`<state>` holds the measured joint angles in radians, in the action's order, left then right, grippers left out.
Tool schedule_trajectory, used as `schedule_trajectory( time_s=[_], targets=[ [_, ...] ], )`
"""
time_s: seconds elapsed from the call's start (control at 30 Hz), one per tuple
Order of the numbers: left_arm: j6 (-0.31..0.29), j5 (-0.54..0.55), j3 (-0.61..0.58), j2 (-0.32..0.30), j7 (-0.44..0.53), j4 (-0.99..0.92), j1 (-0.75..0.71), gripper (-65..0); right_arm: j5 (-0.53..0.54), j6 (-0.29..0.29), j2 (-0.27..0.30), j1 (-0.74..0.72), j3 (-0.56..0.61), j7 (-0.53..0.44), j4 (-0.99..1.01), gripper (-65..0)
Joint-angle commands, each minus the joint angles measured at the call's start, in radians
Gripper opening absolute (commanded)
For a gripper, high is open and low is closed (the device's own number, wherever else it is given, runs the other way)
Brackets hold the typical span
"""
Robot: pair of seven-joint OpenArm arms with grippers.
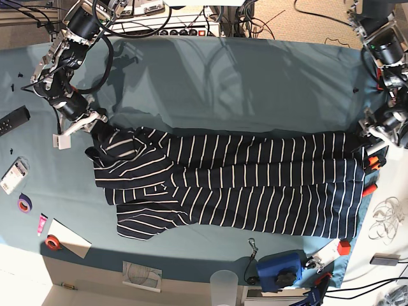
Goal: Layout the t-shirt on the table in an organized manner, then fold the t-shirt properly
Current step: 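Regrasp the collar end with the right gripper and the hem with the left, then pull the shirt with both grippers away from each other to spread it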
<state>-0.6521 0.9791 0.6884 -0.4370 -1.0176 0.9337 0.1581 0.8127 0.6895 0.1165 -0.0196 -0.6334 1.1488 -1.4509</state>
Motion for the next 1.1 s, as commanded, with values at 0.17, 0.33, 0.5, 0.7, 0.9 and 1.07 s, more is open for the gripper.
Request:
schedule_trajectory(
  time_s=[0.17,0.33,0.5,0.7,0.9,1.07],
  targets=[
    [0.005,-0.011,0.001,-0.035,-0.036,0.008,0.008,-65.0,-0.044,0.009,0.017,-0.019,-0.005,-0.020,-0.015,-65.0],
    [0.005,-0.006,0.001,-0.075,-0.084,0.009,0.008,-65.0,-0.047,0.009,0.017,-0.019,-0.054,-0.017,-0.015,-65.0],
    [0.004,0.071,0.001,-0.103,-0.137,0.009,0.008,-65.0,-0.040,0.009,0.017,-0.019,-0.116,0.060,-0.017,-65.0],
    [0.004,0.182,0.001,-0.105,-0.225,0.009,0.008,-65.0,0.068,0.009,0.019,-0.018,-0.128,0.178,-0.110,-65.0],
    [0.004,0.190,0.001,-0.112,-0.228,0.009,0.008,-65.0,0.098,0.009,0.079,-0.014,-0.127,0.247,-0.251,-65.0],
    [0.004,0.189,0.001,-0.112,-0.249,0.009,0.008,-65.0,0.084,0.009,0.118,0.050,-0.128,0.247,-0.251,-65.0]
  ],
)
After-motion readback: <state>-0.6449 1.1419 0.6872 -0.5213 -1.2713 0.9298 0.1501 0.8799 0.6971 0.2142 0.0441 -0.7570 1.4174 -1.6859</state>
